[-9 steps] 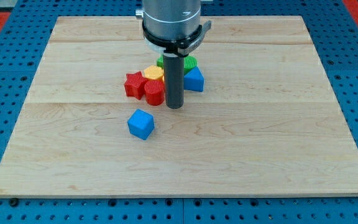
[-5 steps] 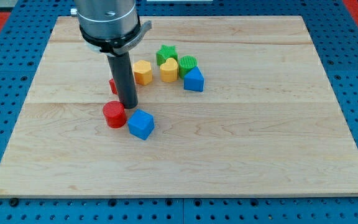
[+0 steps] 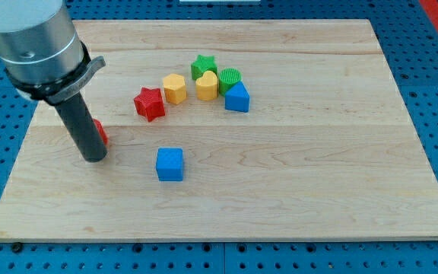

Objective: Push the red circle to the top left

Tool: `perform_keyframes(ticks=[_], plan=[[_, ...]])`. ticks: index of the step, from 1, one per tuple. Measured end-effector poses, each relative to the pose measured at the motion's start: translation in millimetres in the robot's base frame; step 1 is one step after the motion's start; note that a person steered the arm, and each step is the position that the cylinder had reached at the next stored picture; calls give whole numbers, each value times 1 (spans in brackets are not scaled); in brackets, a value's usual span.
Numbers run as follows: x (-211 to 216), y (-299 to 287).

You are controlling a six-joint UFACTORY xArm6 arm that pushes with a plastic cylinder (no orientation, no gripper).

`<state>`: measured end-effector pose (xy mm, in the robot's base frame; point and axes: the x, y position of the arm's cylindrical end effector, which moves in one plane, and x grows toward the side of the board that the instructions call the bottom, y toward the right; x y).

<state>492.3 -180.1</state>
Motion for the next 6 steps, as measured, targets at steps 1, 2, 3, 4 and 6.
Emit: perform_keyframes(ticks=[1,2,3,4,6], plan=[[-32,-11],[-69,-24],[-115,-31],[-157,-37],[-143,-90]])
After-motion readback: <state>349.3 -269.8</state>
